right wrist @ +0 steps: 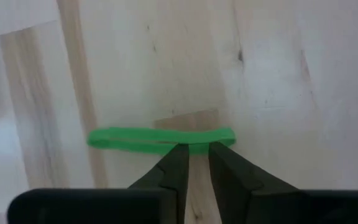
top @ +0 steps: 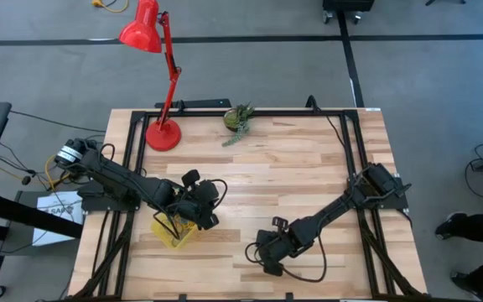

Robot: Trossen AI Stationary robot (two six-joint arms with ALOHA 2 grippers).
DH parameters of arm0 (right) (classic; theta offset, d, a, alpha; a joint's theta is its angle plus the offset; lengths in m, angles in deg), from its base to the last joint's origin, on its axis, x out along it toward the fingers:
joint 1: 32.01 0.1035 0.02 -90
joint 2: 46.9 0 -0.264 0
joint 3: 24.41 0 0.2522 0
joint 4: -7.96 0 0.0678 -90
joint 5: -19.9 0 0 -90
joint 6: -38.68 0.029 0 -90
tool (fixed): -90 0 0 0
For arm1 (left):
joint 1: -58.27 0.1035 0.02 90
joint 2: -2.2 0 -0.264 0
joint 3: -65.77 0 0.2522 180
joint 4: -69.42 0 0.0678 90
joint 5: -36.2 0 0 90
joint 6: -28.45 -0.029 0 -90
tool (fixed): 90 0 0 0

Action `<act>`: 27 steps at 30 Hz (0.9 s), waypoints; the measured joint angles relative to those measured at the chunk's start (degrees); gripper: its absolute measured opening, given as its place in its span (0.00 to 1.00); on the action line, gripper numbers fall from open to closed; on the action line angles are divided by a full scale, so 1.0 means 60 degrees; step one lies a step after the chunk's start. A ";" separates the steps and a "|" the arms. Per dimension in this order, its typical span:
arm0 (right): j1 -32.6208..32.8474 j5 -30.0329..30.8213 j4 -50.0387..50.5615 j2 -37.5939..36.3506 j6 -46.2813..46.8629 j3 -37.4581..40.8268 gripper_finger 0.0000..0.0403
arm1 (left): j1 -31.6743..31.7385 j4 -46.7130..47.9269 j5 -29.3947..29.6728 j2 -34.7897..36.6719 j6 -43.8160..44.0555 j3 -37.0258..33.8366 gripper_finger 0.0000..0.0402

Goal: Pick and place items into bin
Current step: Put the green rubber band into the yellow bin

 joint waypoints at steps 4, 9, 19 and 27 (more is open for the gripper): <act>-0.0142 -0.0008 0.0105 0.0000 -0.0105 0.0000 0.16 | 0.0000 0.0000 0.0000 0.0000 0.0000 0.0000 0.20; -0.0266 -0.0054 0.0586 0.0000 -0.0115 -0.0004 0.17 | 0.0000 0.0000 -0.0001 0.0000 -0.0004 0.0000 0.20; -0.0350 -0.0434 0.0785 -0.0015 -0.0607 -0.0015 0.17 | 0.0000 0.0003 0.0000 0.0000 -0.0007 0.0000 0.20; -0.0538 -0.0628 0.0818 -0.0015 -0.1324 -0.0015 0.17 | 0.0000 0.0003 0.0000 0.0000 -0.0006 0.0000 0.20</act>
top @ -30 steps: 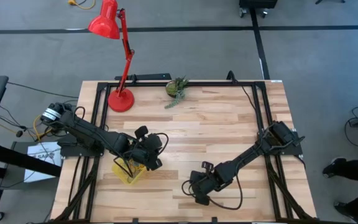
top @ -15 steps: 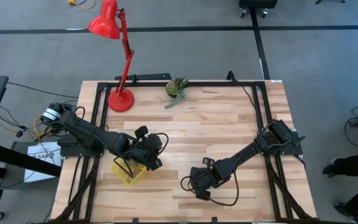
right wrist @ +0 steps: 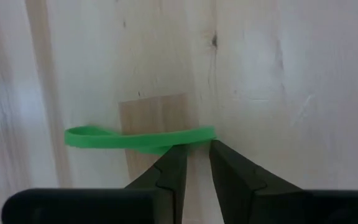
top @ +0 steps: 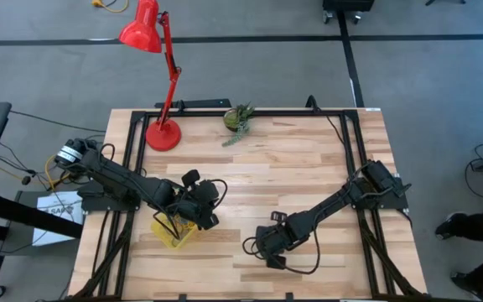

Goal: Pick and place items into bin
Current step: Put the green rubber band into the yellow bin

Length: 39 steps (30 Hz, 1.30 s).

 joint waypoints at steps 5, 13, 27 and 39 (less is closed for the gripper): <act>-0.0041 0.0059 -0.0004 0.0000 -0.0360 0.0000 0.17 | 0.0000 0.0001 0.0000 0.0000 -0.0001 0.0000 0.20; -0.0245 -0.0386 0.0149 0.0000 -0.0805 -0.0007 0.17 | 0.0000 0.0001 0.0000 0.0000 -0.0001 0.0000 0.20; -0.0424 -0.0552 -0.0376 0.0004 -0.1462 0.0033 0.30 | 0.0000 0.0005 0.0051 0.0000 -0.0001 0.0000 0.20; -0.0688 -0.0300 -0.1910 0.0102 -0.2270 0.0036 0.35 | 0.0000 0.0005 0.0058 0.0000 -0.0261 0.0000 0.20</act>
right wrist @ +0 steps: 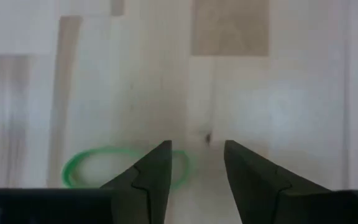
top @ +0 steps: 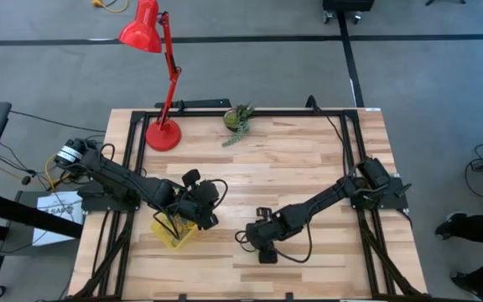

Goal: Pick and place items into bin
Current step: Put the green rubber band into the yellow bin

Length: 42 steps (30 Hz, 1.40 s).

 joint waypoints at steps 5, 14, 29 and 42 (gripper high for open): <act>0.0000 -0.0073 0.0201 0.0000 -0.0187 -0.0004 0.33 | 0.0000 0.0000 -0.0126 0.0000 -0.0097 0.0000 0.20; 0.0241 -0.0113 0.0392 0.0082 -0.0012 -0.0008 0.32 | 0.0000 0.0002 -0.0251 0.0000 -0.0093 0.0000 0.20; 0.0170 0.0360 -0.0060 0.0328 -0.0509 -0.0050 0.03 | -0.0007 -0.0002 -0.0258 0.0003 -0.0001 0.0000 0.20; -0.0317 0.2808 0.1589 0.0379 -0.3523 -0.2718 0.01 | -0.0114 0.1968 0.0336 0.2780 0.0422 0.0000 0.20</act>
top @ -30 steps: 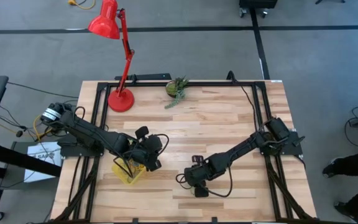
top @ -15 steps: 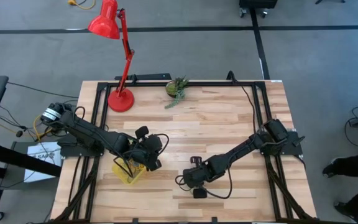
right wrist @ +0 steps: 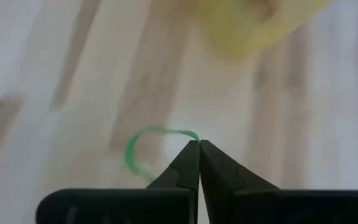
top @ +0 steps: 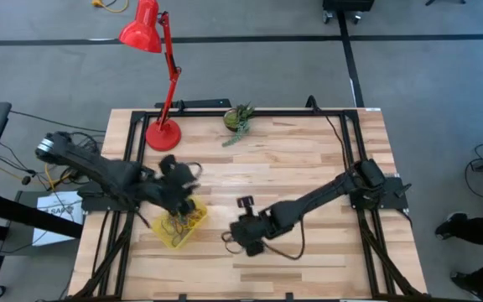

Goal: Pick and place items into bin
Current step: Put the green rubber band into the yellow bin

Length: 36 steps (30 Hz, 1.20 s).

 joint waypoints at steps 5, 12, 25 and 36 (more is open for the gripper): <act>-0.0718 0.0118 -0.2844 -0.0004 -0.1438 -0.0170 0.00 | -0.0158 0.1164 0.1012 0.1617 0.0539 0.0008 0.20; -0.1719 -0.1116 -0.7712 0.0672 -0.2226 -0.0200 0.00 | -0.0221 0.2212 0.2019 0.2673 0.0854 0.0011 0.20; -0.2232 -0.2171 -0.7925 0.2575 -0.2237 -0.1563 0.04 | -0.0205 0.2328 0.2429 0.2414 0.0920 -0.0004 0.20; -0.2242 -0.2164 -0.6326 0.2473 -0.2244 -0.2171 0.22 | -0.0197 0.2323 0.2425 0.1593 0.0990 -0.0004 0.20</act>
